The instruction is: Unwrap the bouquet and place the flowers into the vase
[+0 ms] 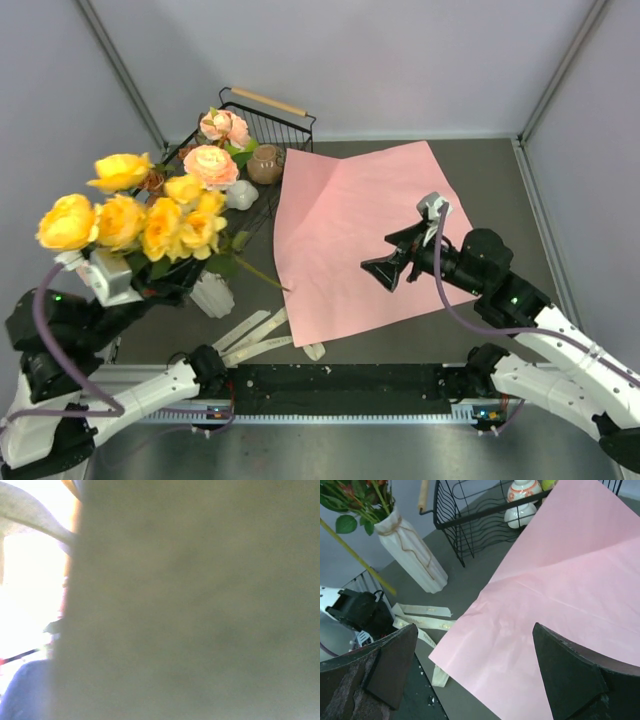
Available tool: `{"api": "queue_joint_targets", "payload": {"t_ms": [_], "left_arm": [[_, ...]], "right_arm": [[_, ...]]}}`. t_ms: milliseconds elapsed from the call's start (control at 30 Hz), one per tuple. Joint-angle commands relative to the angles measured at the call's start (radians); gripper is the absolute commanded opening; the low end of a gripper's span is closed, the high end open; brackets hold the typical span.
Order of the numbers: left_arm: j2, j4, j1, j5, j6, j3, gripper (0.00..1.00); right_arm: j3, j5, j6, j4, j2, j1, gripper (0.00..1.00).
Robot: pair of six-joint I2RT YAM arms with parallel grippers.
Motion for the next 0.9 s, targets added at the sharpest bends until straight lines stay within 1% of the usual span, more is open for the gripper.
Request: {"api": "queue_joint_targets", "payload": {"t_ms": [0, 33, 133, 267, 300, 400, 600, 700, 867], "left_arm": [[-0.032, -0.187, -0.001, -0.207, 0.181, 0.117, 0.0], [-0.039, -0.209, -0.001, -0.224, 0.195, 0.163, 0.0], [-0.05, -0.267, -0.001, -0.271, 0.246, 0.232, 0.0], [-0.043, -0.332, -0.001, -0.284, 0.341, 0.287, 0.0], [-0.041, -0.339, -0.001, -0.284, 0.39, 0.293, 0.0], [-0.039, -0.346, -0.001, -0.27, 0.456, 0.301, 0.0], [0.002, -0.366, -0.001, -0.25, 0.53, 0.315, 0.0], [0.045, -0.398, -0.001, -0.249, 0.554, 0.355, 0.0], [0.079, -0.404, -0.001, -0.219, 0.556, 0.409, 0.0]], "right_arm": [[0.0, 0.043, -0.003, 0.003, 0.022, 0.009, 0.99], [0.003, 0.04, -0.002, 0.003, 0.032, 0.008, 0.99], [0.012, 0.034, -0.003, 0.004, 0.045, 0.009, 0.99], [0.023, 0.028, -0.003, 0.003, 0.049, 0.009, 0.99], [0.022, 0.027, -0.006, 0.003, 0.049, 0.008, 0.99], [0.017, 0.01, -0.01, 0.003, 0.044, 0.009, 0.99], [0.009, 0.01, -0.005, 0.003, 0.036, 0.008, 0.99], [0.012, 0.007, -0.006, 0.003, 0.036, 0.009, 0.99], [0.015, 0.008, -0.01, 0.001, 0.038, 0.009, 0.99]]}}
